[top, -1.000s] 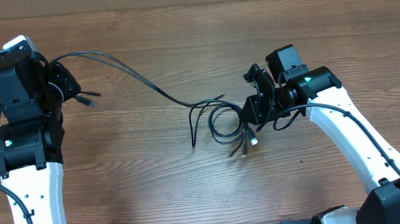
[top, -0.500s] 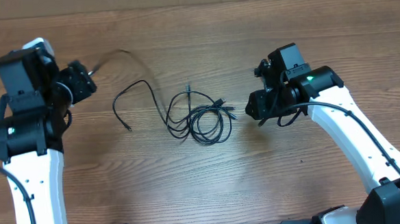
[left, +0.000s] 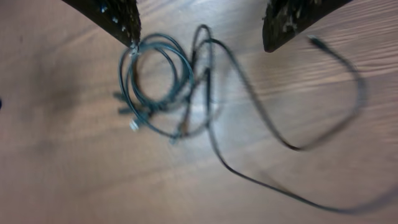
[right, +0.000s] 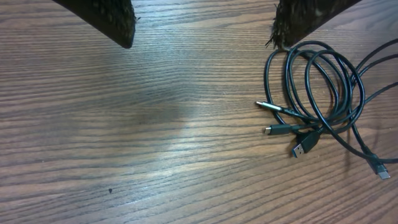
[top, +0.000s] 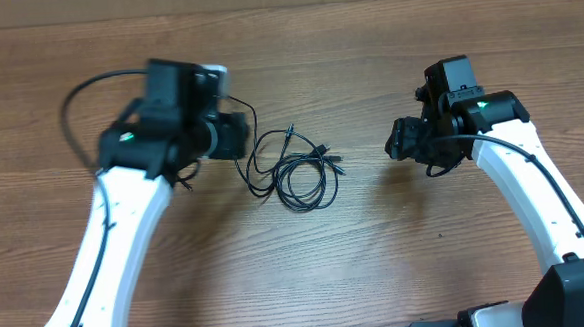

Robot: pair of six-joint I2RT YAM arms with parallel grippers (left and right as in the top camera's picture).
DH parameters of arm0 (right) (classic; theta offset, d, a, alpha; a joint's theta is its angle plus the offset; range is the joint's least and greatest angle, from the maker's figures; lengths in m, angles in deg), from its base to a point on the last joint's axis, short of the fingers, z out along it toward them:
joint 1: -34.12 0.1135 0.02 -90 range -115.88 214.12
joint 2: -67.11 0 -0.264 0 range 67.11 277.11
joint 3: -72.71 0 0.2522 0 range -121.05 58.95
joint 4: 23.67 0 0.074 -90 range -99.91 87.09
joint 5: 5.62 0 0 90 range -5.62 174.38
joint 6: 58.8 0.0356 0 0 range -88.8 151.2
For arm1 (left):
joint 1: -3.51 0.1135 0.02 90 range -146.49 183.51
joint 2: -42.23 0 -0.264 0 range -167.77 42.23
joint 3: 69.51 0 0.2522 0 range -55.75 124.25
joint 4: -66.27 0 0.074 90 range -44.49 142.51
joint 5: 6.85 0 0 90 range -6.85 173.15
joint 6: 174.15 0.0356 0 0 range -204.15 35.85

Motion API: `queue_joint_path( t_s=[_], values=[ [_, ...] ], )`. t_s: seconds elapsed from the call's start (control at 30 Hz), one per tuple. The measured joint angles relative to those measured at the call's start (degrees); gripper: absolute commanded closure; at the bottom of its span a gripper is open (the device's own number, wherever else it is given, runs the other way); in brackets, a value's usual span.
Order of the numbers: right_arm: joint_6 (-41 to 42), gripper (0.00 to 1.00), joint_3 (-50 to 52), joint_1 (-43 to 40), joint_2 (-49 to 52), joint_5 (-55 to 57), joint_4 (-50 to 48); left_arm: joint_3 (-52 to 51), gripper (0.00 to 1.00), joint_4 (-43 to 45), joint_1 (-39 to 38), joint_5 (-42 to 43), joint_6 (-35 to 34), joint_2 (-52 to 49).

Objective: Untangle cables

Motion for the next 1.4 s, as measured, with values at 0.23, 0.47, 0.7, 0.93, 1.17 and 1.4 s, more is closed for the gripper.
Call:
queue_joint_path(
  t_s=[0.23, 0.47, 0.7, 0.93, 1.17, 1.4],
  values=[
    [0.11, 0.32, 0.00, 0.00, 0.00, -0.04, 0.24, 0.00, 0.44, 2.75, -8.15, -0.07, 1.95, -10.71],
    [0.11, 0.31, 0.00, 0.00, 0.00, -0.07, 0.85, 0.00, 0.49, 6.69, -10.84, -0.85, 3.87, -21.70],
    [0.28, 0.31, 0.00, -0.02, 0.00, -0.13, 0.87, 0.02, 0.51, 10.78, -10.84, -1.99, 4.13, -28.76],
    [0.31, 0.31, 0.00, 0.00, 0.00, -0.13, 0.87, 0.02, 0.60, 10.91, -10.99, -2.08, 4.28, -32.15],
    [0.48, 0.31, 0.00, 0.00, 0.00, -0.13, 0.94, 0.00, 0.96, 11.04, -12.07, -2.64, 5.03, -32.98],
    [0.55, 0.25, 0.00, -0.02, 0.00, -0.20, 1.07, 3.50, 0.96, 3.04, -12.55, -2.67, 5.31, -32.98]
  ],
)
